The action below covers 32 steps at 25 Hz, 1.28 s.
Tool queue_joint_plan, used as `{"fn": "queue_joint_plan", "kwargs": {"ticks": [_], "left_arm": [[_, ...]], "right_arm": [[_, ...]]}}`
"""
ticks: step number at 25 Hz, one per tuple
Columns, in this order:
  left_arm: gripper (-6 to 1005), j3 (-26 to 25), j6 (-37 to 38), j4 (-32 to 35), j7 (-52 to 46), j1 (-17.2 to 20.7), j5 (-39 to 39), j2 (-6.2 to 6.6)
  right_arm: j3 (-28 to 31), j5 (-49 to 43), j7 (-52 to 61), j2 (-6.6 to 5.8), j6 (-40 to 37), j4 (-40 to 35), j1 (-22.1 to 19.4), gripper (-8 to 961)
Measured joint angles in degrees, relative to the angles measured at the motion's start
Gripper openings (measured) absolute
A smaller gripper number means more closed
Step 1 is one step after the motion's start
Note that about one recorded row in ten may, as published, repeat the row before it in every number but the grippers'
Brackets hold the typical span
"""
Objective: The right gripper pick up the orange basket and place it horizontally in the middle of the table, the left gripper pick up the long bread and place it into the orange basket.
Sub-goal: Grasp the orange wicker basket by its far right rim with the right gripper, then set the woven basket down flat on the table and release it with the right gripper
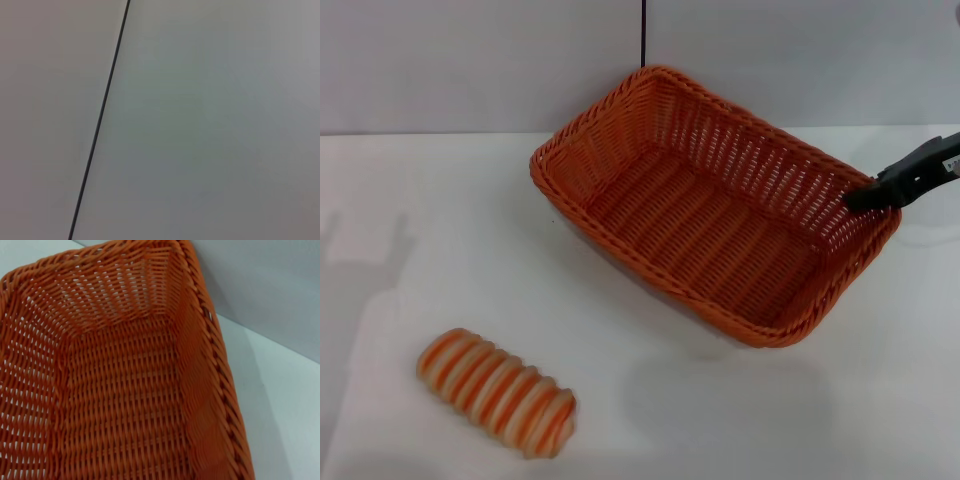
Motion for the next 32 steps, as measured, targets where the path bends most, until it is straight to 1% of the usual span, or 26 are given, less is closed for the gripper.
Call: {"fn": "queue_joint_plan", "kwargs": {"ticks": [2,8,9,10,13,14,16,17,19,20,22,23,24,25,28,29,30,32], "left_arm": [[834,0.0,0.0,0.0,0.0,0.0,0.0,0.0],[832,-0.12,-0.37,0.0,0.0,-0.19,-0.14,0.0],[832,-0.13,-0.41,-0.01,0.0,-0.19,-0.22,0.0],[832,-0.13,-0.41,-0.01,0.0,-0.19,-0.22,0.0],[831,-0.21,-0.44,0.01,0.0,-0.17,-0.32,0.0],[831,-0.22,-0.44,0.01,0.0,-0.17,-0.33,0.0],[830,-0.22,-0.44,0.0,0.0,-0.17,-0.34,0.0],[830,-0.22,-0.44,0.0,0.0,-0.17,-0.33,0.0],[829,-0.21,-0.43,0.0,0.0,-0.19,-0.33,0.0],[829,-0.22,-0.44,0.01,0.0,-0.22,-0.34,0.0],[829,-0.22,-0.44,0.01,0.0,-0.22,-0.34,0.0],[828,-0.23,-0.37,0.0,0.0,-0.34,-0.33,0.0],[828,-0.26,-0.37,0.0,0.0,-0.41,-0.34,0.0],[828,-0.27,-0.38,0.0,0.0,-0.43,-0.33,0.0],[827,-0.34,-0.37,0.0,0.0,-0.56,-0.34,0.0],[827,-0.38,-0.19,0.01,0.0,-0.64,-0.34,0.0],[827,-0.38,-0.19,0.01,0.0,-0.64,-0.34,0.0],[826,-0.38,-0.1,-0.02,0.0,-0.77,-0.34,-0.01]], "right_arm": [[0.03,0.23,-0.77,0.07,0.0,-0.23,-0.14,179],[0.87,2.29,-5.05,0.75,0.13,-2.18,-1.45,179],[0.89,5.55,-8.41,1.01,0.74,-4.12,-3.1,179],[0.89,5.55,-8.41,1.01,0.74,-4.12,-3.1,179],[0.91,10.76,-11.92,1.23,1.57,-6.82,-5.7,178],[0.97,13.78,-13.47,1.24,1.92,-8.21,-7.13,178],[1.3,16.88,-15.54,1.15,2.84,-9.22,-8.38,178],[1.3,16.88,-15.54,1.15,2.84,-9.22,-8.38,178],[3.0,22.0,-19.89,0.94,5.48,-10.43,-10.21,178],[3.0,22.0,-19.89,0.94,5.48,-10.43,-10.21,177],[5.09,25.2,-22.28,0.8,7.58,-10.96,-11.15,177],[6.29,26.78,-23.36,0.62,8.84,-11.09,-11.55,177],[8.25,29.78,-25.24,0.05,11.09,-11.18,-12.2,177],[8.25,29.78,-25.24,0.05,11.09,-11.18,-12.2,177],[9.81,35.03,-27.18,-1.75,14.07,-10.89,-13.45,177],[10.08,38.08,-28.05,-3.1,15.76,-10.44,-14.18,177],[10.08,38.08,-28.05,-3.1,15.76,-10.44,-14.18,178],[10.02,40.57,-28.44,-4.75,17.25,-9.76,-14.66,178]]}}
